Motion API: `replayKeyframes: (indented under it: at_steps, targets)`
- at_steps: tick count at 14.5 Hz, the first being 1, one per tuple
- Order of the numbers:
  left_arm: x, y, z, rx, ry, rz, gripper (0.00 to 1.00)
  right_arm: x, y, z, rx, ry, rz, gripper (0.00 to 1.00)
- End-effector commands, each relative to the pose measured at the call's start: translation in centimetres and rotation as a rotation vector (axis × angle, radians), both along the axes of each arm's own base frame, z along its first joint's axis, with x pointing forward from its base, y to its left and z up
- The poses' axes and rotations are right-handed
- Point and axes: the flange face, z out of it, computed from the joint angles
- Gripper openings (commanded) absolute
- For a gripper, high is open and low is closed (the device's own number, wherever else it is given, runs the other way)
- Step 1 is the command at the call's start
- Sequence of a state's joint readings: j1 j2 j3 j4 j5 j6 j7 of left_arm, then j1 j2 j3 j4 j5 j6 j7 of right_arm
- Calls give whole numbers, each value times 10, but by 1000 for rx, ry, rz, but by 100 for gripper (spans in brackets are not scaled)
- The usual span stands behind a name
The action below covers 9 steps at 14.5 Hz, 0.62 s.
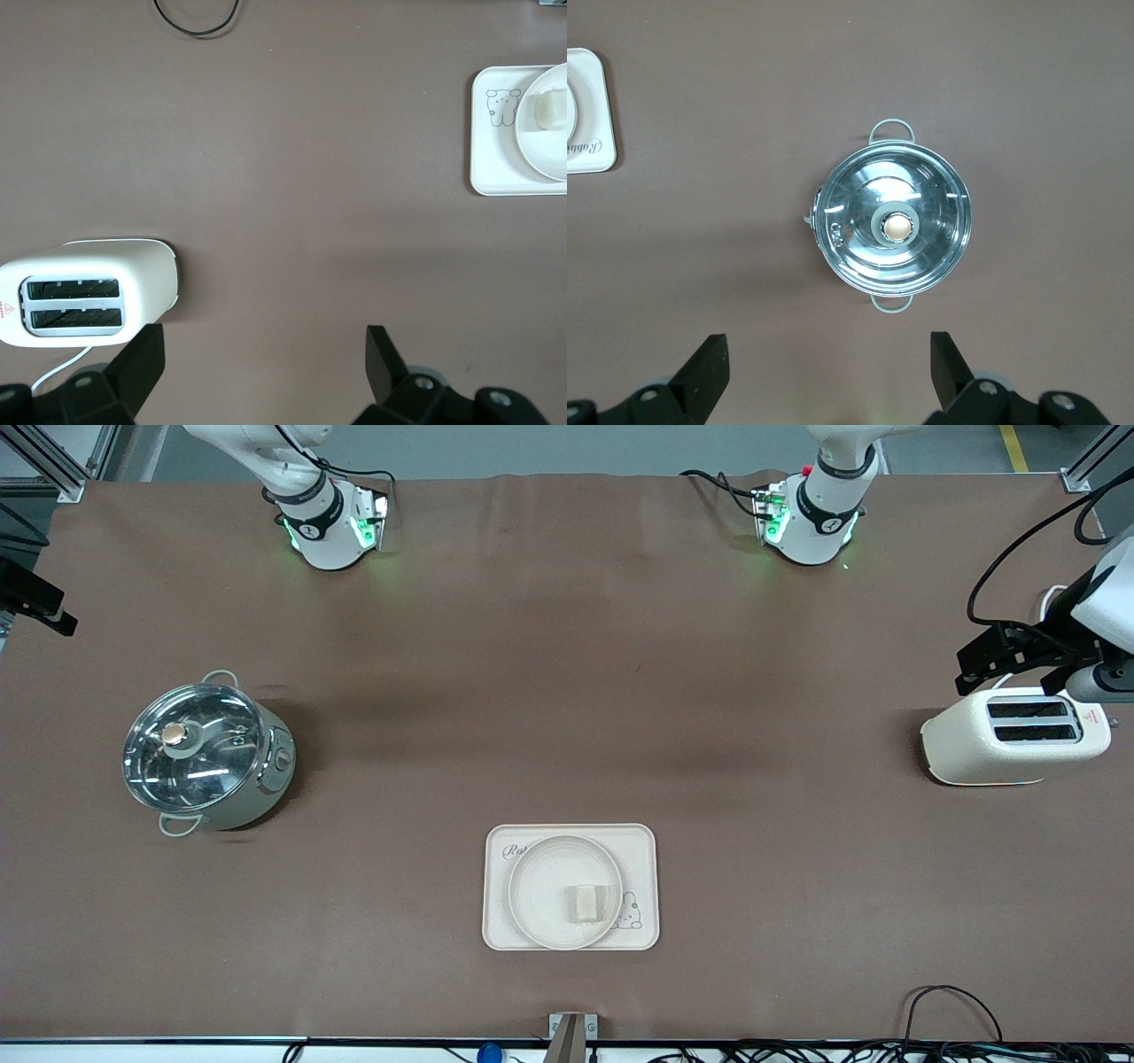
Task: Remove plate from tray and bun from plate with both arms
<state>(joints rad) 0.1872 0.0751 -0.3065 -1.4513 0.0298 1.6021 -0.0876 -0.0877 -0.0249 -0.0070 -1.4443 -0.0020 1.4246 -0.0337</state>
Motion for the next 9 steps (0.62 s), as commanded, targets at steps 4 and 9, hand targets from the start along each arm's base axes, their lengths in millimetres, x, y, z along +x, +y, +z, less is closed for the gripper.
replayKeyframes:
  at_steps: [4,9]
  targets:
    - [1,0,4,15,9,-2,100,-7,-12,4,-8,-6,-6,100]
    - [1,0,2,15,12,-8,100,17,18,-21,13,-25,39,100]
